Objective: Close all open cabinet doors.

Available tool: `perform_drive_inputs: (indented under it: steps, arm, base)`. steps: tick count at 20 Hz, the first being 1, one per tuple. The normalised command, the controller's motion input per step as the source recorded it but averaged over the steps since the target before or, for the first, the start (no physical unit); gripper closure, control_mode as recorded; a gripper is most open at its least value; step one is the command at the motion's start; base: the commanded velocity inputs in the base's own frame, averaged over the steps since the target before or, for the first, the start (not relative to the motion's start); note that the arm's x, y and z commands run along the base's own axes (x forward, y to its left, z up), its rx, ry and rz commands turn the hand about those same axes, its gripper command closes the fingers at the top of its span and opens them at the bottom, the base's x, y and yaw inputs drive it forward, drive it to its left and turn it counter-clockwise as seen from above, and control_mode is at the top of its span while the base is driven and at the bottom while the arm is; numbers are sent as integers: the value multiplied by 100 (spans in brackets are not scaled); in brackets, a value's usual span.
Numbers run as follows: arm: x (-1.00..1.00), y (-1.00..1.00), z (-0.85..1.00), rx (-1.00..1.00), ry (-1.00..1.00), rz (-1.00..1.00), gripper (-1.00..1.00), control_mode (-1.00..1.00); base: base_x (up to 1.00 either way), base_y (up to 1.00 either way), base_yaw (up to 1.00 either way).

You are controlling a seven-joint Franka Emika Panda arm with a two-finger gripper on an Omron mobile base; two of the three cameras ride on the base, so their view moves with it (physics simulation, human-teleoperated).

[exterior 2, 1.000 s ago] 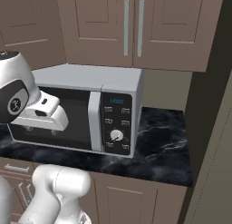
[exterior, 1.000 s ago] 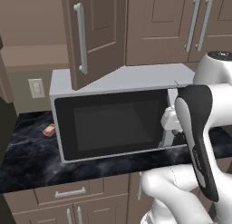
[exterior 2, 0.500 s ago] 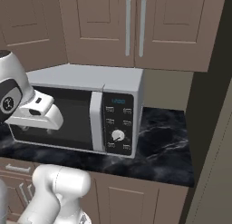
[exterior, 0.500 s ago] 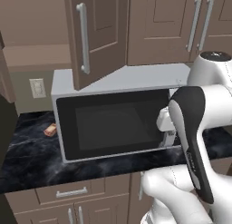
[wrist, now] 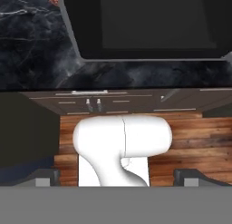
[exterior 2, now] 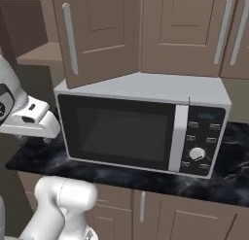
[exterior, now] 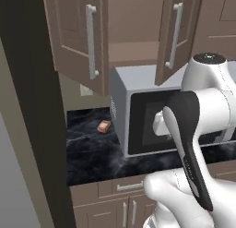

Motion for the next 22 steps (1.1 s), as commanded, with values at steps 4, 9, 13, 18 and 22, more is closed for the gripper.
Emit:
perform_drive_inputs:
  steps: [4, 9, 13, 18, 22]
  arm:
    - [0, 0, 0, 0, 0, 0, -100, 100]
    - [0, 0, 0, 0, 0, 0, -100, 100]
    - [0, 0, 0, 0, 0, 0, -100, 100]
    - [0, 0, 0, 0, 0, 0, -100, 100]
    - [0, 0, 0, 0, 0, 0, -100, 100]
  base:
    - [0, 22, 0]
    - [23, 0, 0]
    - [52, 6, -3]
    - [42, 0, -2]
    - [29, 1, -1]
